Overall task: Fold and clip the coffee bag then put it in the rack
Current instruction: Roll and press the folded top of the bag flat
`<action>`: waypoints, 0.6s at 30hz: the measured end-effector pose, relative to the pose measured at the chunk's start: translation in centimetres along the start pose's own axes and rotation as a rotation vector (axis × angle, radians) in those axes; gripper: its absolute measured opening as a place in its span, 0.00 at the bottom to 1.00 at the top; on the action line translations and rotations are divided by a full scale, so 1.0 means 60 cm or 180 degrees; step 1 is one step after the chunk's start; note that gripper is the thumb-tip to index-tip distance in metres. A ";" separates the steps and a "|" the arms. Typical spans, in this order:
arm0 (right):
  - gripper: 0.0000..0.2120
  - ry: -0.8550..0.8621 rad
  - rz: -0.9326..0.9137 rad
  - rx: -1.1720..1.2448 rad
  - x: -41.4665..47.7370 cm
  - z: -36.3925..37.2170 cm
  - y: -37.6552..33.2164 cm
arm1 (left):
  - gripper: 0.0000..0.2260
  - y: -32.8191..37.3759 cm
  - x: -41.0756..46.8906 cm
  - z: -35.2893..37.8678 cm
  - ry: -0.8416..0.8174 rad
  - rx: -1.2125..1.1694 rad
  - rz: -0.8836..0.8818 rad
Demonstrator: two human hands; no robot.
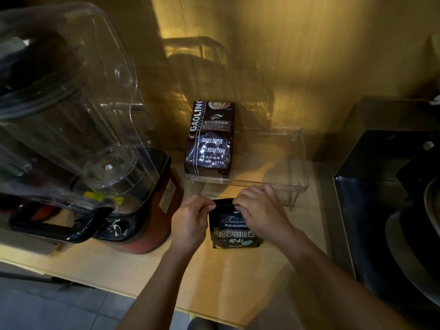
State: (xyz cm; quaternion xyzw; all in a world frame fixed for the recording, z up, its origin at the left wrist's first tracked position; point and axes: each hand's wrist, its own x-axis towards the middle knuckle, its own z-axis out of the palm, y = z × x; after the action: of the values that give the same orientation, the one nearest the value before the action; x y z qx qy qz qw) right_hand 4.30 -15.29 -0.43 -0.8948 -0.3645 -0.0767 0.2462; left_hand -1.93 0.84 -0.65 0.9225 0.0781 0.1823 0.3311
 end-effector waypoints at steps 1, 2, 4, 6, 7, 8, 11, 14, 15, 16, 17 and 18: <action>0.03 -0.0083 -0.0061 -0.0034 0.007 0.005 -0.011 | 0.02 0.002 0.001 0.000 -0.0011 -0.0002 0.0032; 0.03 -0.0126 -0.0124 -0.0080 0.013 0.011 -0.022 | 0.02 0.004 0.002 0.000 -0.0033 0.0005 0.0070; 0.05 -0.0126 -0.0216 -0.0036 0.022 0.019 -0.041 | 0.02 0.003 0.002 -0.003 -0.0078 0.0041 0.0124; 0.07 -0.0049 -0.0278 0.0101 0.029 0.023 -0.049 | 0.02 -0.002 0.001 -0.007 -0.0081 0.0066 0.0109; 0.07 -0.0009 -0.0312 0.0124 0.031 0.024 -0.051 | 0.02 -0.005 0.000 -0.009 -0.0078 0.0071 0.0106; 0.07 0.0013 -0.0340 0.0130 0.032 0.025 -0.052 | 0.02 -0.006 -0.002 -0.011 -0.0082 0.0083 0.0129; 0.08 0.0091 -0.0390 0.0153 0.029 0.028 -0.049 | 0.02 -0.007 -0.005 -0.015 -0.0123 0.0122 0.0273; 0.05 0.0155 -0.0421 0.0024 0.020 0.027 -0.037 | 0.02 -0.011 -0.004 -0.015 -0.0160 0.0155 0.0316; 0.04 0.0133 -0.0398 -0.0065 0.016 0.026 -0.029 | 0.02 -0.013 -0.004 -0.016 -0.0150 0.0160 0.0309; 0.04 0.0090 -0.0376 -0.0174 0.013 0.023 -0.019 | 0.02 -0.015 -0.004 -0.016 -0.0138 0.0151 0.0304; 0.04 0.0057 -0.0360 -0.0278 0.008 0.020 -0.009 | 0.02 -0.016 -0.004 -0.016 -0.0140 0.0136 0.0312; 0.04 0.0063 -0.0331 -0.0334 0.003 0.017 -0.001 | 0.03 -0.016 -0.005 -0.016 -0.0154 0.0125 0.0331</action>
State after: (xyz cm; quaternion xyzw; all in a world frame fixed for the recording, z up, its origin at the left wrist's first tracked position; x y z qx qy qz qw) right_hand 4.35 -14.65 -1.28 -0.8855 -0.4035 -0.1171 0.1982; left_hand -2.60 2.07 -0.66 0.9358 0.0255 0.1754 0.3047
